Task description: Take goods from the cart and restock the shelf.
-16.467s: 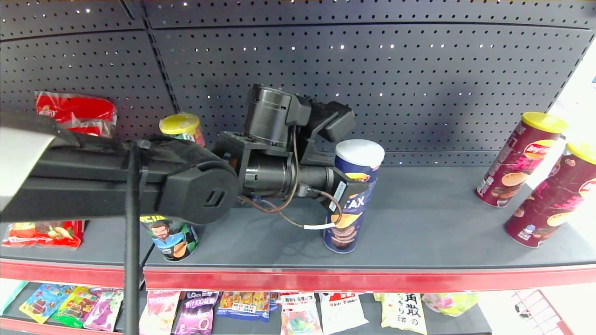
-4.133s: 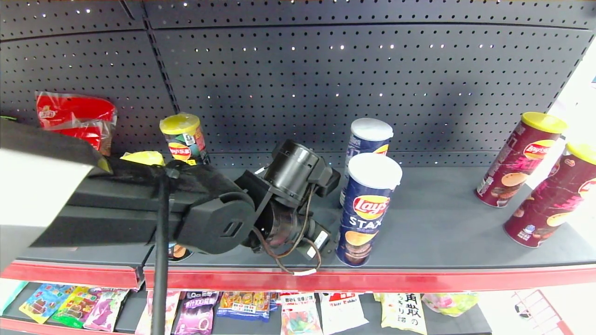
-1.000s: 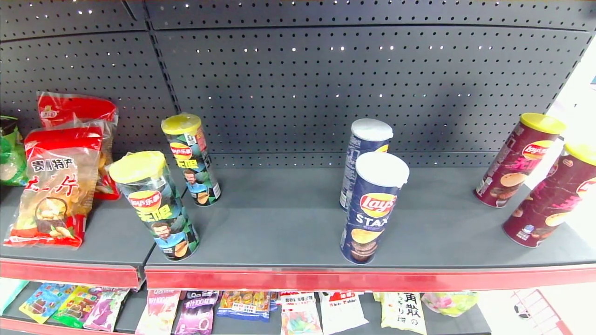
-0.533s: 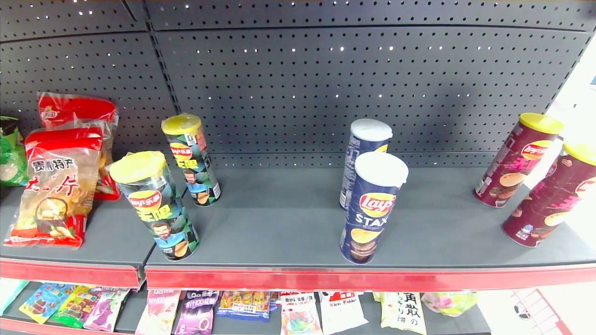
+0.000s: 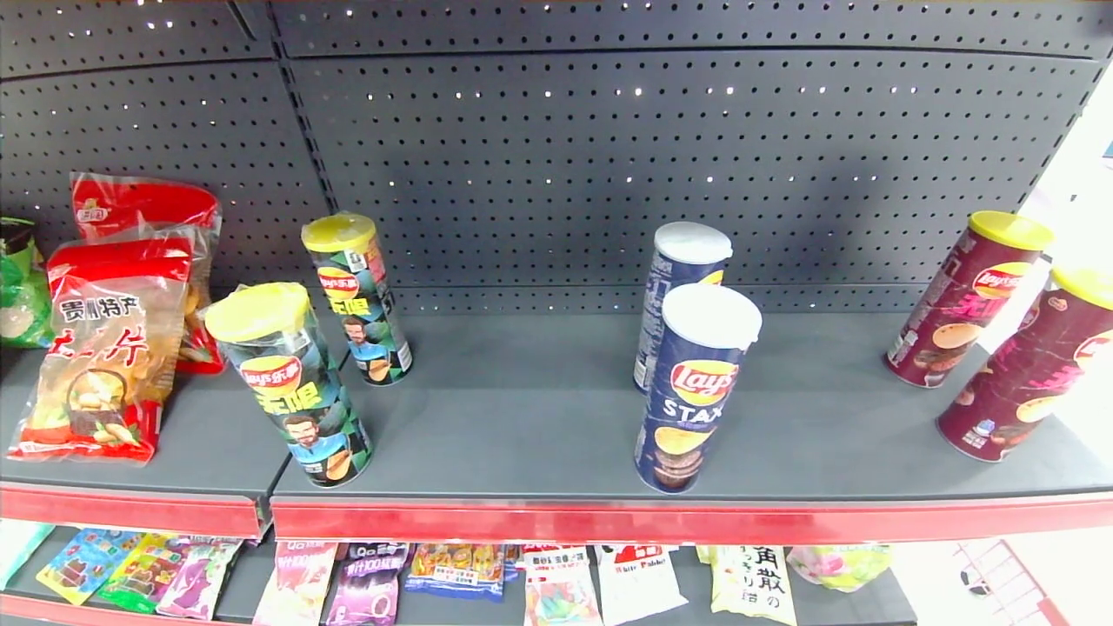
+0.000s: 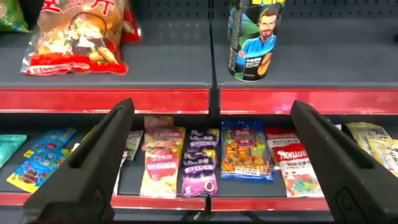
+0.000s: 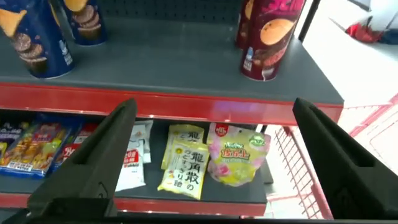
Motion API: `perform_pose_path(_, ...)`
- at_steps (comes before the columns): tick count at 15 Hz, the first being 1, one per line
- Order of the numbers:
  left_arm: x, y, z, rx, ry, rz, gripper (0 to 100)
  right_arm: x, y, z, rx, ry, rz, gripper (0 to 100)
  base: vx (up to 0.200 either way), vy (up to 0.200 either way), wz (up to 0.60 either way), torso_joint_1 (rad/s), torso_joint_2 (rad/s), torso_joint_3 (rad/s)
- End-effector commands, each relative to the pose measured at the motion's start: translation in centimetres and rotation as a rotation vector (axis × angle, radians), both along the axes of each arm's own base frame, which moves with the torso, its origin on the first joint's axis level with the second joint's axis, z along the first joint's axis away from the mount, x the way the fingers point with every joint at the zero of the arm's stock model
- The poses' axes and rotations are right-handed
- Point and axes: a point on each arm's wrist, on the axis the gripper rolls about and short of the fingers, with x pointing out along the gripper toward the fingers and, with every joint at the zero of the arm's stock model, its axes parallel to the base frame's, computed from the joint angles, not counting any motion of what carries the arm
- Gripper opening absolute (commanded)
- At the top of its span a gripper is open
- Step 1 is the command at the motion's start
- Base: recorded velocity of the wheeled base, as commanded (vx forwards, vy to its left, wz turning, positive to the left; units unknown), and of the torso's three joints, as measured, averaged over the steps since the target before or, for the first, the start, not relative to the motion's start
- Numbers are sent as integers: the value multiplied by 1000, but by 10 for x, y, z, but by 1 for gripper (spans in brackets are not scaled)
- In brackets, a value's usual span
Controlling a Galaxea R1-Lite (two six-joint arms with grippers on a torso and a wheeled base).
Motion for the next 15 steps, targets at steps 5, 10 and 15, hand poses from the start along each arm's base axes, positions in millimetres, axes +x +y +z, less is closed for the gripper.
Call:
perform_pose_path(5,0,0,-1,0,1,8,100,0,1,-8,90,23,53,100,0,0,0,0,0,0)
perform_pose_path(10,0,0,-1,-3,1,8,100,0,1,-8,81,24,39,100,0,0,0,0,0,0)
perform_pose_path(15,0,0,-1,-4,1,8,100,0,1,-8,81,24,38,100,0,0,0,0,0,0)
